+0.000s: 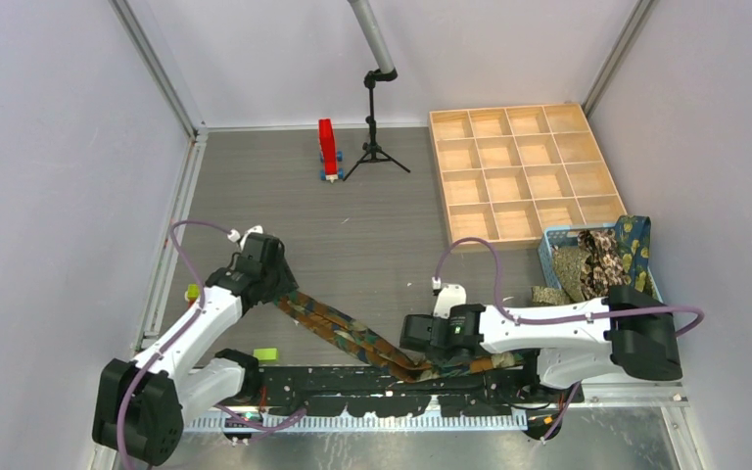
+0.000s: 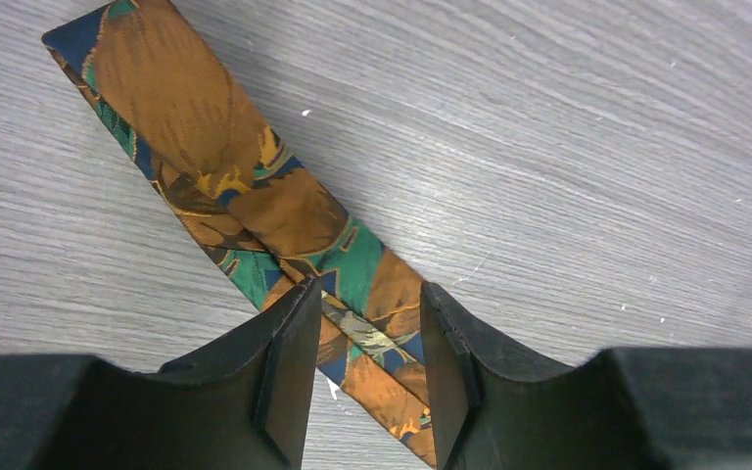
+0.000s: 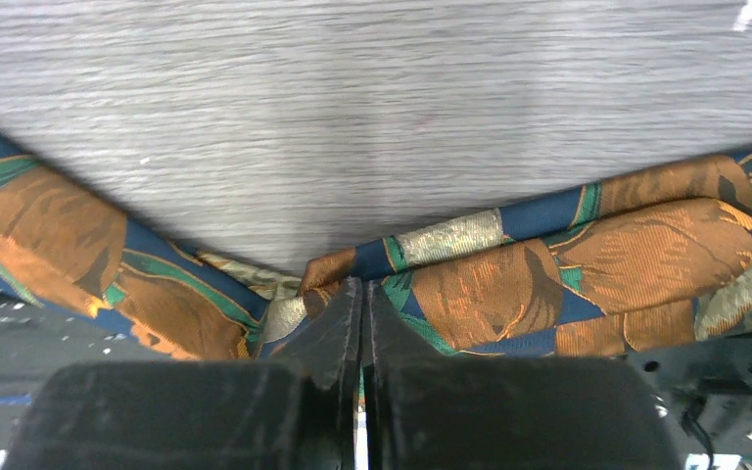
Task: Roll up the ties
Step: Flatten out the tie at the center of the board.
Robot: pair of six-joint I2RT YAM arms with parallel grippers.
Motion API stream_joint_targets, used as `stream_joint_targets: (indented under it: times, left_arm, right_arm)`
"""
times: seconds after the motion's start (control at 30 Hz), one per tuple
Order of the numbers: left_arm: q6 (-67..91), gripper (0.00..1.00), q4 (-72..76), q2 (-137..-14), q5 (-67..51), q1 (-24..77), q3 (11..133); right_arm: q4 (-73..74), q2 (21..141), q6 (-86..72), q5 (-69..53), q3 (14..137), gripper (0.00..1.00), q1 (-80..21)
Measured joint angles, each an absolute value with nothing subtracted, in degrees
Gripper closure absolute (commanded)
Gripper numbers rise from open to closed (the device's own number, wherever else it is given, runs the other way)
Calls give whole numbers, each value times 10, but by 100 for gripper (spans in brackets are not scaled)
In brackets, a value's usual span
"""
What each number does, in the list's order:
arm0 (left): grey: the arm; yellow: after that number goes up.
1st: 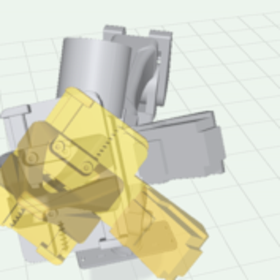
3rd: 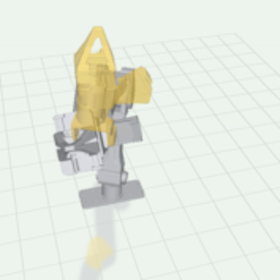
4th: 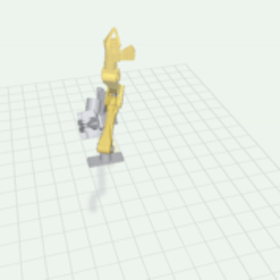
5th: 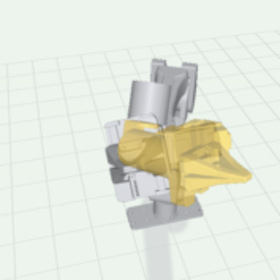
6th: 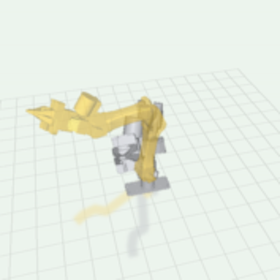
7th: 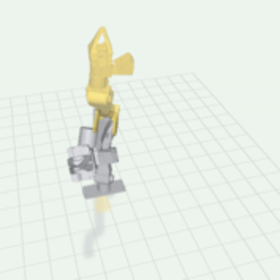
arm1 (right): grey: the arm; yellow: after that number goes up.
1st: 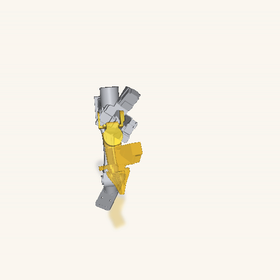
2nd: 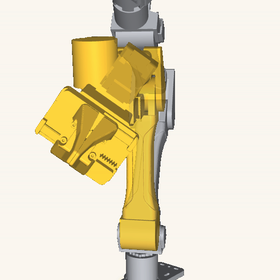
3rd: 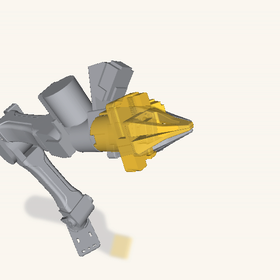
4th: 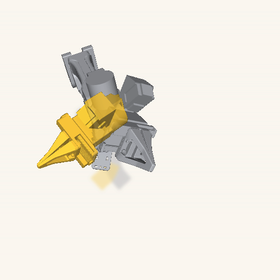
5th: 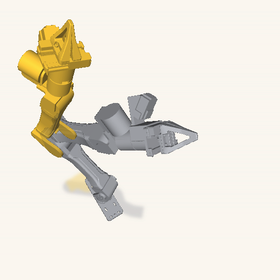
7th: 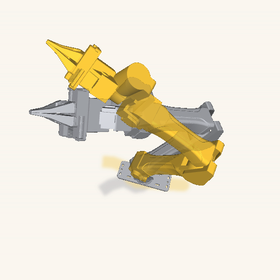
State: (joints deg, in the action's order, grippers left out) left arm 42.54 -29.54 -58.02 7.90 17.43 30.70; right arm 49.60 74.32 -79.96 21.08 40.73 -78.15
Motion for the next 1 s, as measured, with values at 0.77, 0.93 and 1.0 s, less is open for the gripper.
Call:
stream_joint_targets:
  times: [0.77, 0.93, 1.0]
  left_arm:
    - [429, 56, -344, -497, 86, 173, 311]
    - [431, 56, -344, -495, 87, 173, 311]
    - [431, 56, -343, -495, 87, 173, 311]
  right_arm:
    - [358, 753, -777, 82, 349, 91, -679]
    - [337, 768, -749, 53, 355, 91, -624]
    - [330, 783, -732, 55, 367, 91, -601]
